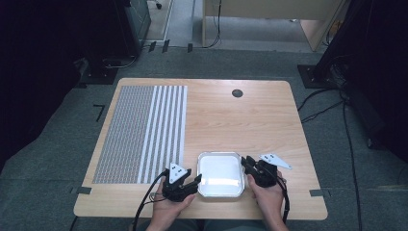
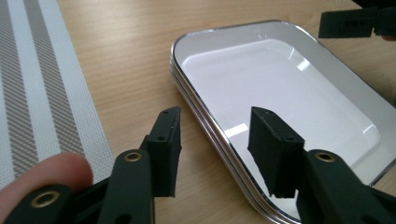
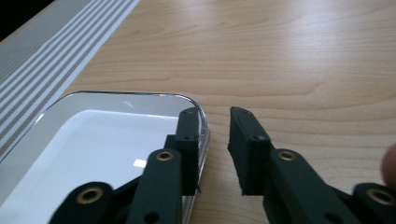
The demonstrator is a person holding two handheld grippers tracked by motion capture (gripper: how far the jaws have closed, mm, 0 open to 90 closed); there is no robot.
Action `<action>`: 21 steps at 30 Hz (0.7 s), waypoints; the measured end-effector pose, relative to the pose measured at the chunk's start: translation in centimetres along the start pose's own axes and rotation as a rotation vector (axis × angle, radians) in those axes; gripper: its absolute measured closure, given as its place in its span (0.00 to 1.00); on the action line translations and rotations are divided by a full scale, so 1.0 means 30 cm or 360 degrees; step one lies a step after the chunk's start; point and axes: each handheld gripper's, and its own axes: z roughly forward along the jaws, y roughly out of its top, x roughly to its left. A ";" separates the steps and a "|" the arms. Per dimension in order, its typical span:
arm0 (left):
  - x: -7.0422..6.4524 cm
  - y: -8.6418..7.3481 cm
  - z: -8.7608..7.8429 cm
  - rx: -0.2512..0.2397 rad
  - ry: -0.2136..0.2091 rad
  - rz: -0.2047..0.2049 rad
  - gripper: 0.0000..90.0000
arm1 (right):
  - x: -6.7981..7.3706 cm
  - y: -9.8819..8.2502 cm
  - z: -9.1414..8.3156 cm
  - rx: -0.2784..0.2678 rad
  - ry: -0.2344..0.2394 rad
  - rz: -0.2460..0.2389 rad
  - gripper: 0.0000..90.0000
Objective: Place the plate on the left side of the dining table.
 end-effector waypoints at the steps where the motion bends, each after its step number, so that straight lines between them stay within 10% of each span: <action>1: 0.000 0.000 0.000 0.0000 0.0000 0.0000 0.63 | 0.000 0.000 0.000 0.0000 0.0000 0.0000 0.84; 21: -0.029 -0.019 0.027 0.0098 -0.0016 0.0103 0.78 | -0.024 -0.003 0.016 0.0004 0.0143 0.0172 1.00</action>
